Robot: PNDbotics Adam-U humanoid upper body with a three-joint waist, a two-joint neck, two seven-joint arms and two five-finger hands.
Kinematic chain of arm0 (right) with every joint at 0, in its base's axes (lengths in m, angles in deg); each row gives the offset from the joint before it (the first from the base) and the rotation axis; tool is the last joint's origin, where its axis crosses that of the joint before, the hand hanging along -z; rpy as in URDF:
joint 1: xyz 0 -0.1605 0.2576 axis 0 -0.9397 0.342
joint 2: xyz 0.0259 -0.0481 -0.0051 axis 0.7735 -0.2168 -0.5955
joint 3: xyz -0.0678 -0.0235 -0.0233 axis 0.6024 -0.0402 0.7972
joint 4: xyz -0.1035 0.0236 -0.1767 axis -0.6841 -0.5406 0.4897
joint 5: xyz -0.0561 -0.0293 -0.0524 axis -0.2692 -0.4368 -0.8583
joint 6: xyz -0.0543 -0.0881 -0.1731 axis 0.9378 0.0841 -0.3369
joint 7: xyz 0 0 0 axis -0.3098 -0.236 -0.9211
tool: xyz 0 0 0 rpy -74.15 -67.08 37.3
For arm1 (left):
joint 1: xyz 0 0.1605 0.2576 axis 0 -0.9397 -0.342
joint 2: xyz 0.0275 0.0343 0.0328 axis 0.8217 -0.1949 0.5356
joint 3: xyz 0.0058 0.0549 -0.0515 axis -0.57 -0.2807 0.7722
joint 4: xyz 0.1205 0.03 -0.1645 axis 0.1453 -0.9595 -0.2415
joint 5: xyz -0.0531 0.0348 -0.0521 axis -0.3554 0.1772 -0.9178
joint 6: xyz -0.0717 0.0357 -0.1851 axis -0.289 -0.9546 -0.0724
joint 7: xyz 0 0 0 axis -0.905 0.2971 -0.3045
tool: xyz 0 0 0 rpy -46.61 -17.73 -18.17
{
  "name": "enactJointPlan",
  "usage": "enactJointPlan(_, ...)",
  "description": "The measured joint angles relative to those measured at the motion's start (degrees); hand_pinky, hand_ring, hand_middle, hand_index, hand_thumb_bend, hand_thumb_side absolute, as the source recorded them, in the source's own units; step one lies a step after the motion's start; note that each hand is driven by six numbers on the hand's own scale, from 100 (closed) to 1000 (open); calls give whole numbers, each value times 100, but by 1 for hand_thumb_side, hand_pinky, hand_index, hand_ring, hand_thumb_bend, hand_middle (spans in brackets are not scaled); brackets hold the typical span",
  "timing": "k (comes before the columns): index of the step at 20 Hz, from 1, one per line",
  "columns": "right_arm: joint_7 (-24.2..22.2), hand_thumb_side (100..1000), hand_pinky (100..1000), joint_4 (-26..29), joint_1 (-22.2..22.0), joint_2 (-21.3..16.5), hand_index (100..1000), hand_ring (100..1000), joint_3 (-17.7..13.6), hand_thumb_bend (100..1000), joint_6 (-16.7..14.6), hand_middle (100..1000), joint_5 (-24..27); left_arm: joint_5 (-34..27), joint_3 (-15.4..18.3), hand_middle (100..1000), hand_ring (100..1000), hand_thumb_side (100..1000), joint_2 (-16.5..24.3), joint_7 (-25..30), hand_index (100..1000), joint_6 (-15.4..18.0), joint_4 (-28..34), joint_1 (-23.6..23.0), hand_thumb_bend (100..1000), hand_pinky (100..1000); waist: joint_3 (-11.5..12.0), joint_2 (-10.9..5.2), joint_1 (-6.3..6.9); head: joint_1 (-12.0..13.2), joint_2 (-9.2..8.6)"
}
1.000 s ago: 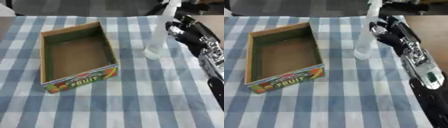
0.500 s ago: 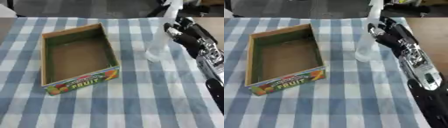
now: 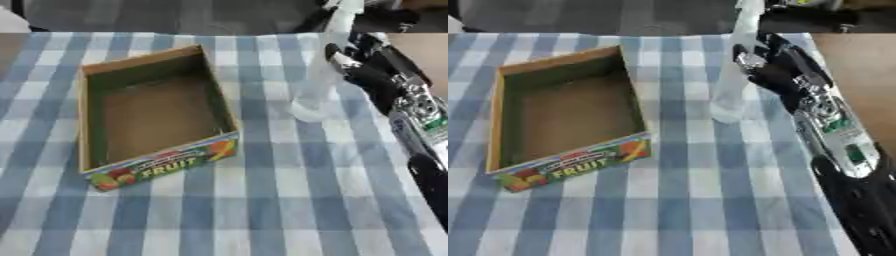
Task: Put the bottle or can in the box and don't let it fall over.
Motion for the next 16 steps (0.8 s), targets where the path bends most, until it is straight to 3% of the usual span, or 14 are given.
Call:
enactJointPlan(9, -44, 294, 842, -18, 42, 2, 892, 985, 0, 169, 23, 1000, -33, -1, -1, 587, 500, 407, -2, 21, 762, 1, 0, 6, 719, 1000, 15, 36, -18, -1, -41)
enactJointPlan(16, -120, 366, 870, -23, 37, 3, 910, 1000, -8, 158, 115, 1000, -202, -1, -2, 587, 500, 408, -2, 44, 764, -2, 0, 41, 717, 1000, 2, 37, -33, 2, -40)
